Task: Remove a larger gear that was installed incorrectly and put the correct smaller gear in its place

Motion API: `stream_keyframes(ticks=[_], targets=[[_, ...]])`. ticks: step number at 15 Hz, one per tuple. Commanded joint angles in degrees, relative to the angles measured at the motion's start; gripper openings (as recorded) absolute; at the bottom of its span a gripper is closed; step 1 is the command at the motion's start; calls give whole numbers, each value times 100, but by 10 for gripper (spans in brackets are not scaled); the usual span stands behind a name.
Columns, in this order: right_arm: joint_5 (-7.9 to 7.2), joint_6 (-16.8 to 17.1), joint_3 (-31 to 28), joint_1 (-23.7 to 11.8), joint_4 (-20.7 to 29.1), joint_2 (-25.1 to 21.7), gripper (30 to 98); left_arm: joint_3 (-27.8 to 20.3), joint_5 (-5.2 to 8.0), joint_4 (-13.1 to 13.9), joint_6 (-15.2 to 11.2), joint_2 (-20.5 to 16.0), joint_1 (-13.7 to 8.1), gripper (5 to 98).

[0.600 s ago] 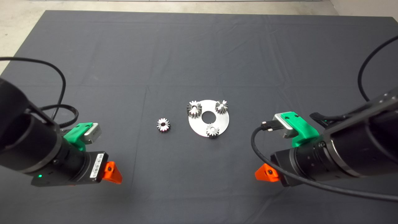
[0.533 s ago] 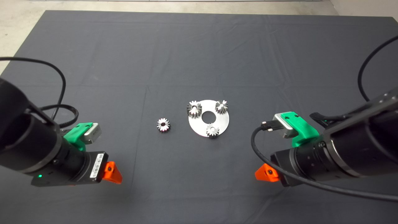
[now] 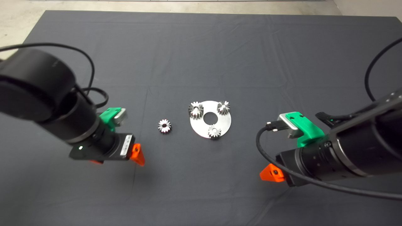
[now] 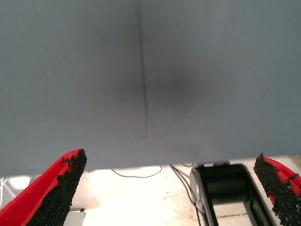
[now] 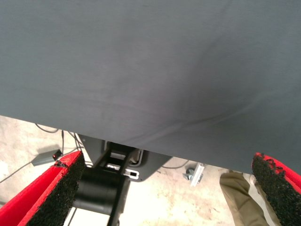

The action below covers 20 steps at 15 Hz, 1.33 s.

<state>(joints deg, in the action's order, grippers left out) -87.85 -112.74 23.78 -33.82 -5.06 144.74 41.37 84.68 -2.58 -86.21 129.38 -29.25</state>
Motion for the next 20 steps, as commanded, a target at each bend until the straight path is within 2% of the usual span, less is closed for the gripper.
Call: stream_keyframes(ticks=[1, 3, 8, 11, 14, 16, 19, 20], targets=[[-699, 581, -24, -108, 154, -849, 940, 716, 31, 4, 442, 494, -73, 921], [-708, 926, -33, -108, 146, -1212, 940, 991, 40, -112, 511, 722, -73, 921], [-699, 2191, 2, -108, 119, -2793, 940, 1699, 31, -146, 764, 1369, -73, 921], [-699, 2546, 26, -106, 119, -3213, 940, 2246, 31, -205, 929, 1837, -73, 921], [-699, 2818, 55, -108, 119, -3558, 940, 2427, 14, -216, 984, 2035, -73, 921], [-690, 2825, 53, -108, 121, -3544, 940, 2489, -101, -216, 994, 2035, -73, 921], [-699, 2819, 28, -108, 137, -3561, 940, 2738, -427, -216, 1194, 2142, -75, 921], [-706, 2819, 28, -108, 137, -3579, 940, 2809, -468, -216, 1221, 2216, -82, 921]])
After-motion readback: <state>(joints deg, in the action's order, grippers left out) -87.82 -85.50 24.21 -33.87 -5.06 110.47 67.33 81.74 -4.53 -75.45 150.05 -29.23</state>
